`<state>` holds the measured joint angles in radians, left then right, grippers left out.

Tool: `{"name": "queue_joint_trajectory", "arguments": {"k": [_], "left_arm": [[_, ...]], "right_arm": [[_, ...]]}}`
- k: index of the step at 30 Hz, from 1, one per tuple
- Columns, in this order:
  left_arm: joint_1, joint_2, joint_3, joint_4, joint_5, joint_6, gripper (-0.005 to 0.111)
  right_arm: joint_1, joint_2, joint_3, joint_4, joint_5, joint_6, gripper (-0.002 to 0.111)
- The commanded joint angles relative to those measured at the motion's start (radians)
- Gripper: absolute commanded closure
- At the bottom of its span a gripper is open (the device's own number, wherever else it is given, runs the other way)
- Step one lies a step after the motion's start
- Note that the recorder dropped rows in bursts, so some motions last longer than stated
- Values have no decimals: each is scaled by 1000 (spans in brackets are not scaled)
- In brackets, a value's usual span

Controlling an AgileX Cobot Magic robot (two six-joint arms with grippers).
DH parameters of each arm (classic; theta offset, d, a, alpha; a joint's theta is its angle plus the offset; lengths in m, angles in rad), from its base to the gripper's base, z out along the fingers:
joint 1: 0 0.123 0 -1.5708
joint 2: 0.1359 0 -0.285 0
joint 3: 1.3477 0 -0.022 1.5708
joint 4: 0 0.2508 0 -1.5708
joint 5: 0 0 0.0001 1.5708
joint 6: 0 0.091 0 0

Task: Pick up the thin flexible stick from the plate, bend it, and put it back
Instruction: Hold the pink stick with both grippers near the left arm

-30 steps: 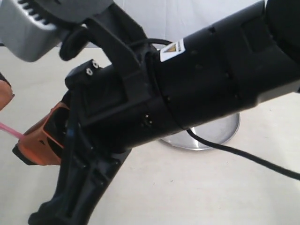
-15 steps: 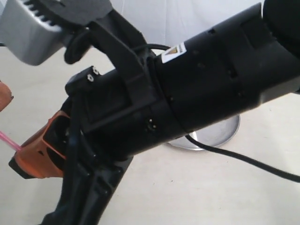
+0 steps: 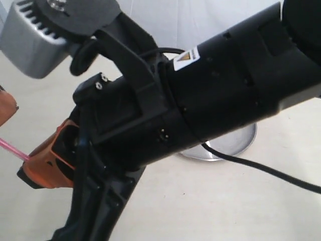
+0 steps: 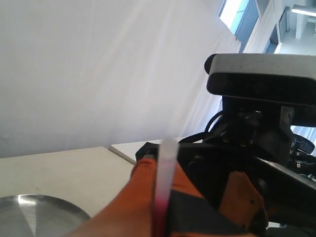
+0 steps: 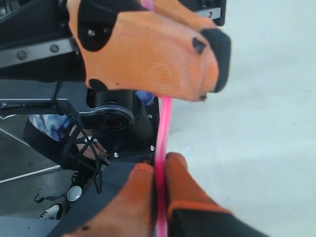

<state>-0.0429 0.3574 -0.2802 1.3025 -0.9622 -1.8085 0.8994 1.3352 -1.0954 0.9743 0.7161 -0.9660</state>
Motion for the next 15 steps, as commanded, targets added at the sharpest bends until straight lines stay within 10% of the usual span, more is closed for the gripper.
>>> {"name": "queue_joint_trajectory", "arguments": {"k": [1,8,15], "left_arm": [[0,7,8,-29,83,14,106],[0,7,8,-76,64,14,106],[0,7,8,-86,53,14,106]], "right_arm": [[9,-16,-6,-9,58,1,109],[9,-14,-6,-251,-1,220,107],[9,-14,-6,-349,-15,342,62]]}}
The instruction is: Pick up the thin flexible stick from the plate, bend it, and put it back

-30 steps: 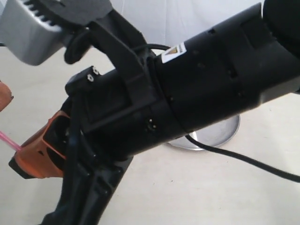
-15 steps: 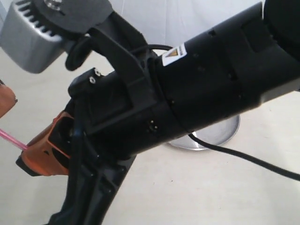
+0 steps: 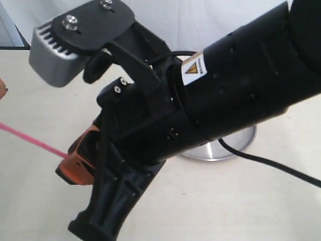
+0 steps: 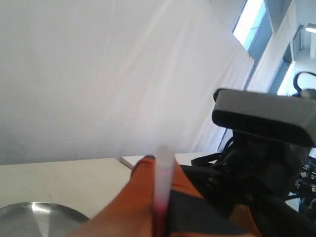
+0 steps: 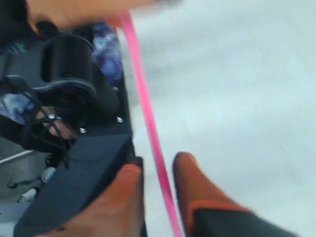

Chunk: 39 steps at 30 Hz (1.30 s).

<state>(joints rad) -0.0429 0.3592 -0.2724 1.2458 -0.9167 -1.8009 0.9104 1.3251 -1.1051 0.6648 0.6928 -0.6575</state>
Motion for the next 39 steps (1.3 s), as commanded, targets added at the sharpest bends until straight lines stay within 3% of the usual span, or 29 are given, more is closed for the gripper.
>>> {"name": "queue_joint_trajectory", "arguments": {"k": [1,3,10,15,19,32,34,37,39], "left_arm": [[0,5,0,-32,5,7,106],[0,5,0,-41,-1,7,106],[0,5,0,-49,-8,7,106],[0,5,0,-49,-27,7,106],[0,5,0,-47,-33,7,106],[0,5,0,-32,-37,7,106],[0,5,0,35,-18,7,106],[0,5,0,87,-22,7,106],[0,5,0,87,-22,7,106]], "right_arm": [[-2,-4,4,-40,8,34,56],[-2,-3,4,-53,8,34,54],[-2,52,4,-53,8,34,71],[-2,123,4,-44,-44,34,76],[-2,162,4,-53,-76,34,109],[-2,169,4,-115,-171,46,108],[-2,147,4,-21,-148,62,102],[-2,70,4,95,-104,-14,75],[-2,37,4,95,-106,-33,64]]}}
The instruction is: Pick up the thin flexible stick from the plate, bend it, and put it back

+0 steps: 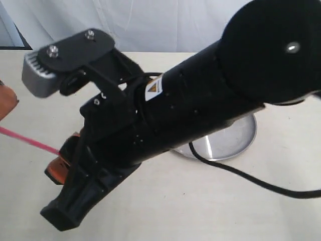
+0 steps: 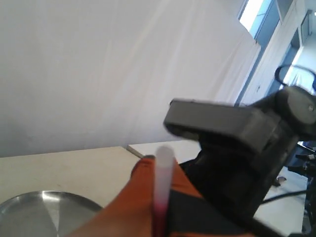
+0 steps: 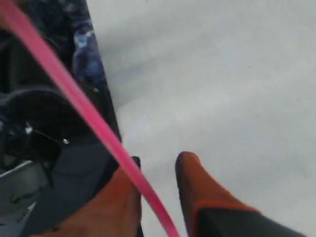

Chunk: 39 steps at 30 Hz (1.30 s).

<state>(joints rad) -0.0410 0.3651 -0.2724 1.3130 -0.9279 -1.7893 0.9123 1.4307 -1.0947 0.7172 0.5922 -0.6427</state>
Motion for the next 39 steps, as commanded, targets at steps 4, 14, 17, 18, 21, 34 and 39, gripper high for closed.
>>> {"name": "queue_joint_trajectory", "arguments": {"k": [4,14,17,18,21,34,39], "left_arm": [[-2,-1,0,3,-15,-7,106],[-2,-1,0,-12,-41,-7,106],[-2,-1,0,-12,-41,-7,106],[-2,-1,0,-12,-33,-7,106],[-2,-1,0,-12,-14,-7,106],[-2,-1,0,22,16,-7,65],[-2,-1,0,28,37,-7,57]], "right_arm": [[-4,-73,-7,71,-8,-90,60],[-2,-22,-7,238,-23,-270,108],[-2,-22,-7,230,-12,-270,108],[-4,-22,-7,227,-7,-270,108],[-4,-22,-7,222,-7,-270,108],[-4,-22,-7,-348,-126,290,108],[-5,-22,-7,-646,-116,507,108]]}}
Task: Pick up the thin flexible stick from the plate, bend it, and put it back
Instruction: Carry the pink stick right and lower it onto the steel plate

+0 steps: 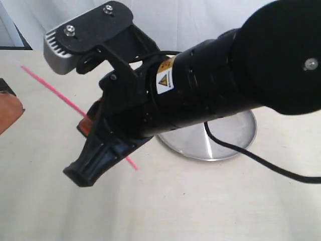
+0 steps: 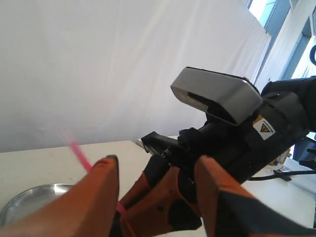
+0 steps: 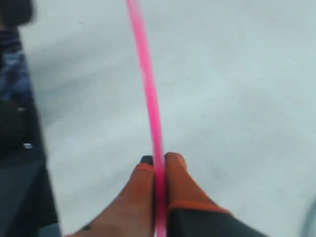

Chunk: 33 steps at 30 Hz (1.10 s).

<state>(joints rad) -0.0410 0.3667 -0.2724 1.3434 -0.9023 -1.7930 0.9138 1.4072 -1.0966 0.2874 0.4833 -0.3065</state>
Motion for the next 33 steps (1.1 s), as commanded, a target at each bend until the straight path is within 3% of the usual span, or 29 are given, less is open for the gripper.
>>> {"name": "queue_joint_trajectory", "arguments": {"k": [1,4,7,13,21,27,33], "left_arm": [[-2,-2,0,1,12,-3,57],[-2,-4,0,23,27,-3,57],[-2,-4,0,46,39,-3,63],[-2,-15,-2,70,35,17,107],[-2,-93,-114,395,162,-33,107],[-2,-155,-151,401,430,-70,107],[-2,-173,-151,401,556,-68,107]], "right_arm": [[-12,2,-5,-296,3,229,108],[-65,4,-5,-450,51,380,108],[-175,18,-5,-505,89,413,108],[-387,121,-5,-482,135,411,108],[-541,349,-5,-487,119,387,108],[-614,478,-5,-428,100,387,108],[-616,517,-5,-406,0,388,108]]}}
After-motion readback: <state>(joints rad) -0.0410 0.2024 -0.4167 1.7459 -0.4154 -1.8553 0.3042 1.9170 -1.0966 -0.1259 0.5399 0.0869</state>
